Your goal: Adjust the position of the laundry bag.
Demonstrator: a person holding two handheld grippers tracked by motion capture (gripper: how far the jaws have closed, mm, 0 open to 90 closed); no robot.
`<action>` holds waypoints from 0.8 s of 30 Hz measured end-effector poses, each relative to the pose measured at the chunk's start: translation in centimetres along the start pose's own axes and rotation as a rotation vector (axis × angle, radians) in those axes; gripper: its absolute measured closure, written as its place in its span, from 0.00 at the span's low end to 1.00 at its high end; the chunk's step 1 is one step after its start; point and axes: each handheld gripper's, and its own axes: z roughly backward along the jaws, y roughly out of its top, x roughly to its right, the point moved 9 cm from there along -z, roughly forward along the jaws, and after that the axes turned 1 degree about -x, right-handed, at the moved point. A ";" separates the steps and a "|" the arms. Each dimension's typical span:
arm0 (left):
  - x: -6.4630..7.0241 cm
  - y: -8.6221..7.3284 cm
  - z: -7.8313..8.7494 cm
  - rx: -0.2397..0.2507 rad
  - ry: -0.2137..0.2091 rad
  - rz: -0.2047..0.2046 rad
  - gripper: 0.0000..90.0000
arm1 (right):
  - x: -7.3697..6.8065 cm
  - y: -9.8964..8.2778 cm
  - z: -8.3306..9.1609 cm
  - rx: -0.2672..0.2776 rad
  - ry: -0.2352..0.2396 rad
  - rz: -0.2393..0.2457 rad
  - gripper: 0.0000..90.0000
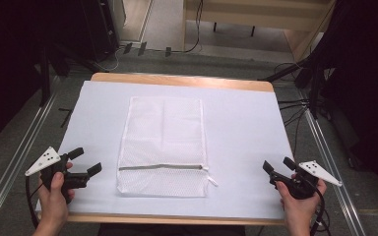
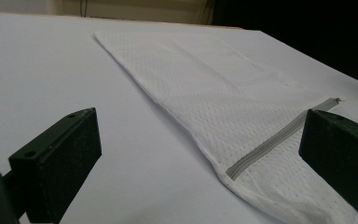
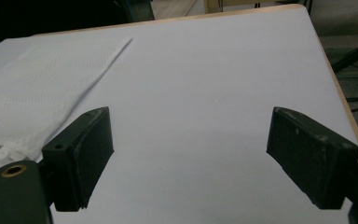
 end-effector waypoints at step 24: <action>0.3 -0.2 0.1 0.002 0.007 -0.024 0.00 | -13.5 -0.9 -9.3 -0.188 0.205 -0.006 0.62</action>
